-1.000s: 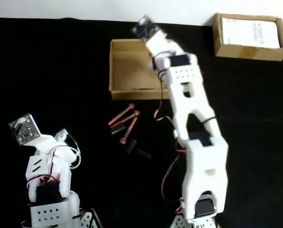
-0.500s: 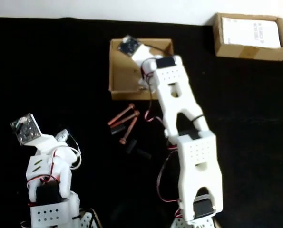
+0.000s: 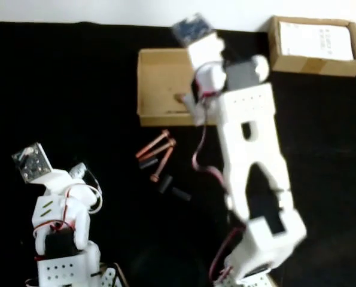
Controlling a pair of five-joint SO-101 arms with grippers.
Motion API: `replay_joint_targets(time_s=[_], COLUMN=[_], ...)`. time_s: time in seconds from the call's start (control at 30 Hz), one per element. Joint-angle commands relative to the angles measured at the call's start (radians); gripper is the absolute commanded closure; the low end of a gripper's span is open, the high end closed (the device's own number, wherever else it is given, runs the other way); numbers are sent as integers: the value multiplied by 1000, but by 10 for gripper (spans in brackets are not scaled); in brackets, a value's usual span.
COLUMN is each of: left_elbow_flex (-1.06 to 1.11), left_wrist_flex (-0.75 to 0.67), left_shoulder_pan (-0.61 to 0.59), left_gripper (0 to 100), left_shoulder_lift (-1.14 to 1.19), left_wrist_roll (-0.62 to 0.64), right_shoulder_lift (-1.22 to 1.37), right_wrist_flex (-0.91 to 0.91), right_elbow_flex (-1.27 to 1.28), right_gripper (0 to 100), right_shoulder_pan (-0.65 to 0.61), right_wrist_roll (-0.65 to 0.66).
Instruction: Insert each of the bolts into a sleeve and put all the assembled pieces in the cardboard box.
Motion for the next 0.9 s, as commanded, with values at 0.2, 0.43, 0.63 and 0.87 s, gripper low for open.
replay_joint_targets(time_s=[0.2, 0.43, 0.63, 0.87], left_elbow_flex=[18, 18, 18, 18], left_wrist_flex=[5, 11, 12, 12], left_shoulder_pan=[13, 13, 13, 13], left_gripper=[991, 991, 991, 990], left_shoulder_lift=[-10, -10, -10, -10], left_wrist_roll=[-3, -5, -5, -5], right_shoulder_lift=[-486, -561, -493, -415], right_wrist_flex=[-131, -519, -674, -679], right_elbow_flex=[766, 1170, 1308, 1316], right_gripper=[888, 861, 745, 746], right_shoulder_pan=[-223, -222, -226, -228], right_wrist_roll=[9, 12, 12, 12])
